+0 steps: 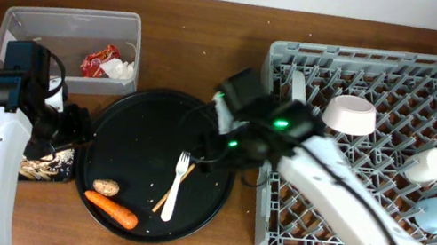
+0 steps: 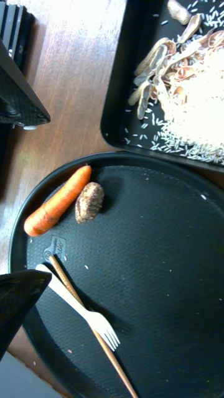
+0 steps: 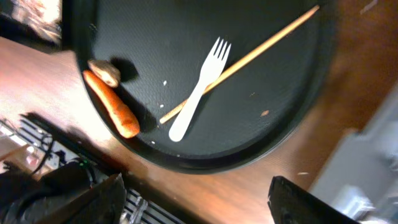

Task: Sort waste into correct bins and load items into the dishwasher rack
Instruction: 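Grasp the white plastic fork on the plate with the right gripper, then insert the fork upright into the rack's front-left slot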

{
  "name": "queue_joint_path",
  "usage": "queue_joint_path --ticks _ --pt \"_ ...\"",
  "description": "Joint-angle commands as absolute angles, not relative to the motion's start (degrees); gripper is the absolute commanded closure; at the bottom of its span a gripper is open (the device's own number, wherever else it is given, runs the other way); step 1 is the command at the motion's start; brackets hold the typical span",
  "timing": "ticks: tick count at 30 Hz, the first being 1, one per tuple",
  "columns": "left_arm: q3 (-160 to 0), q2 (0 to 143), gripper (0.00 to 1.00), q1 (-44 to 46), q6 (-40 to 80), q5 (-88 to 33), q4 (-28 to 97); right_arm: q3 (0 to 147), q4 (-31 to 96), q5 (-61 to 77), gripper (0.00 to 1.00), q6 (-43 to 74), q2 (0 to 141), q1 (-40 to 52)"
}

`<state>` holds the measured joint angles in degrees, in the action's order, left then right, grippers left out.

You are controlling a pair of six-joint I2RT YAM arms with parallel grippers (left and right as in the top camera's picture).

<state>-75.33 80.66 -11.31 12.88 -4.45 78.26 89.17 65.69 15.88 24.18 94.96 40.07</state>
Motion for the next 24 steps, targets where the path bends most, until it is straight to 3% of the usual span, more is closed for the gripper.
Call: queue_joint_path --ticks 1,4,7,9,16,24 --pt "-75.8 79.9 0.27 -11.2 12.2 -4.5 78.3 88.0 60.4 9.4 0.26 36.5 103.6 45.3" --pt "-75.8 79.9 0.26 -11.2 12.1 -4.5 78.5 88.0 56.6 6.6 0.29 43.3 111.4 48.1" --pt "-75.8 79.9 0.26 -11.2 12.2 -4.5 78.5 88.0 51.9 6.8 0.40 45.1 117.1 49.3" --pt "-75.8 79.9 0.26 -11.2 12.2 -4.5 78.5 88.0 51.3 6.8 0.40 47.0 120.9 49.5" --pt "-75.8 79.9 0.26 -11.2 12.2 -4.5 78.5 88.0 51.9 6.8 0.50 47.0 122.6 49.7" --pt "-75.8 79.9 0.26 -11.2 12.1 -4.5 78.5 88.0 53.6 6.8 0.82 47.0 122.6 50.9"
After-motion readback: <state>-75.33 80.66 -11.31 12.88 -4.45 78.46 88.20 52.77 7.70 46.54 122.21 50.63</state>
